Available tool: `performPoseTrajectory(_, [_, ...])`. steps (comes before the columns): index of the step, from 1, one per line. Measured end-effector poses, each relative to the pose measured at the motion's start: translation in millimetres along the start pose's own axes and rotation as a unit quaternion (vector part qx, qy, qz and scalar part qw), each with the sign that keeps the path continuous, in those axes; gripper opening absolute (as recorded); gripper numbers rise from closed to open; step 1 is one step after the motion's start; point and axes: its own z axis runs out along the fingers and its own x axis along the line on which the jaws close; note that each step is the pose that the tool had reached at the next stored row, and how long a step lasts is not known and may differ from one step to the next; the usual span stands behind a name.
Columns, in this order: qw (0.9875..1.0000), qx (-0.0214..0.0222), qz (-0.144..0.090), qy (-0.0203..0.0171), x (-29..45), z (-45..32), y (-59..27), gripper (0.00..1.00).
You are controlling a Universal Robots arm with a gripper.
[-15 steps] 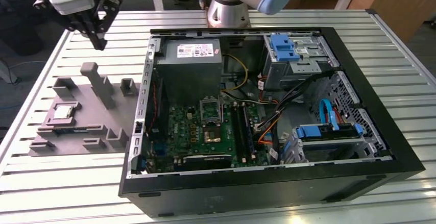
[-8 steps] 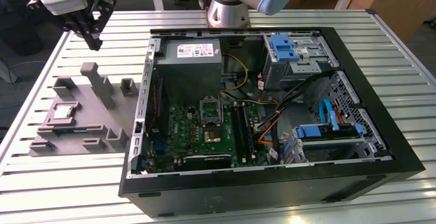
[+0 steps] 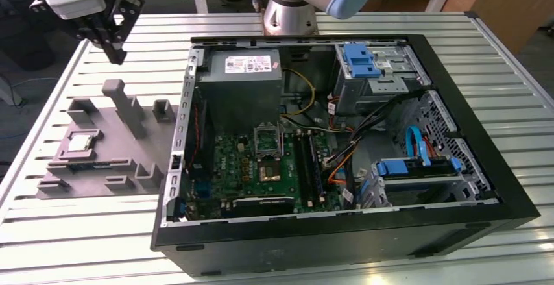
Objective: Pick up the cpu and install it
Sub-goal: 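Reach for the cpu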
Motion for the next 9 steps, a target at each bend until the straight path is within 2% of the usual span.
performPoseTrajectory(9, [1.0000, 0.0000, 0.000, 0.0001, 4.7, 0.3, -0.4, 0.11])
